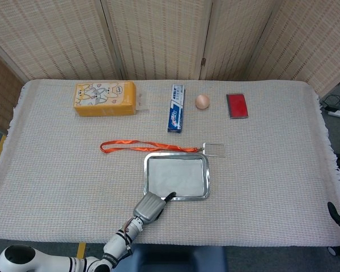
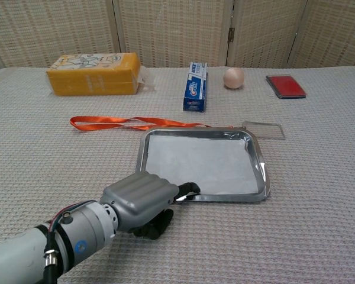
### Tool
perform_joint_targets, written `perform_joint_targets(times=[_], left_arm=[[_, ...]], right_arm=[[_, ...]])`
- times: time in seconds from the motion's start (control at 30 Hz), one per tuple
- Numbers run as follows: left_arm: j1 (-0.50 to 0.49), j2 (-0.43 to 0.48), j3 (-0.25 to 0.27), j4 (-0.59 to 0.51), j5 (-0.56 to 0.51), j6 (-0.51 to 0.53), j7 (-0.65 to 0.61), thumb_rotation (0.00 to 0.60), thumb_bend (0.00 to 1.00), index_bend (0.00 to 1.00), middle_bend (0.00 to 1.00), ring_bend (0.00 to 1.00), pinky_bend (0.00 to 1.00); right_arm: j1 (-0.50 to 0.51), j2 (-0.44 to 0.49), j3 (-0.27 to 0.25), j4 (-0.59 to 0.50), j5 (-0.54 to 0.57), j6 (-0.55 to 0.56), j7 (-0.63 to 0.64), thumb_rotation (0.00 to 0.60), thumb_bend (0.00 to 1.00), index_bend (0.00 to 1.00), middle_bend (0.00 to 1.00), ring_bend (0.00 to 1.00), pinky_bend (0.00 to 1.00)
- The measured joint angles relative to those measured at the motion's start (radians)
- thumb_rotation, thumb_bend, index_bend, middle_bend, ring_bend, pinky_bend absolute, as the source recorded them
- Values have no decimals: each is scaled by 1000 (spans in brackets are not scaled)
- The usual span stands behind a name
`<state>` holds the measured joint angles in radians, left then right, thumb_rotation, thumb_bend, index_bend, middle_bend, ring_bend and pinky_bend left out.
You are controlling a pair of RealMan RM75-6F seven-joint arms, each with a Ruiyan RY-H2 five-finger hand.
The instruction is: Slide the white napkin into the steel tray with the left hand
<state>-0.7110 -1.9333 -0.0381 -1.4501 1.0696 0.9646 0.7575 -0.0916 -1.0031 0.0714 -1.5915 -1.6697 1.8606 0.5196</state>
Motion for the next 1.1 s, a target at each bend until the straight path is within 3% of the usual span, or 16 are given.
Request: perform_joint_targets(times=[0.33,0.5,0.77,0.83,0.9,0.97,1.03,1.1], left_arm=[[13,-24,-3,31,115,81,-64,600,805,34,1000,1000,1000],[23,-22,-9,40,154,111,-91,600,806,48,1000,1000,1000],[41,30,-10,-42,165,140,-70,600,805,60,1000,1000,1000],[53,63,-5,-72,178,162,-71,600,758,65,1000,995,987],[73,109,3,-105,196,195,-81,600,634,71,1000,928,894],[100,165,13,-139,220,237,-109,600,530,67,939,780,717],[126,220,27,-165,240,270,-142,600,437,47,691,538,467],[160,292,45,-193,261,309,-181,600,384,34,489,360,311]], right_arm=[[1,1,-6,-2,-7,-7,6,600,384,0,0,0,0],[1,2,-6,-4,-8,-6,7,600,384,0,0,0,0],[-7,4,4,2,-3,19,22,600,384,0,0,0,0],[-8,4,1,4,-10,20,20,600,384,0,0,0,0],[-7,3,-4,4,-17,16,13,600,383,0,0,0,0],[-6,1,-8,2,-24,11,4,600,384,0,0,0,0],[-4,-2,-12,-1,-35,8,-10,600,383,0,0,0,0],[-3,-7,-16,-4,-46,9,-26,600,383,0,0,0,0]])
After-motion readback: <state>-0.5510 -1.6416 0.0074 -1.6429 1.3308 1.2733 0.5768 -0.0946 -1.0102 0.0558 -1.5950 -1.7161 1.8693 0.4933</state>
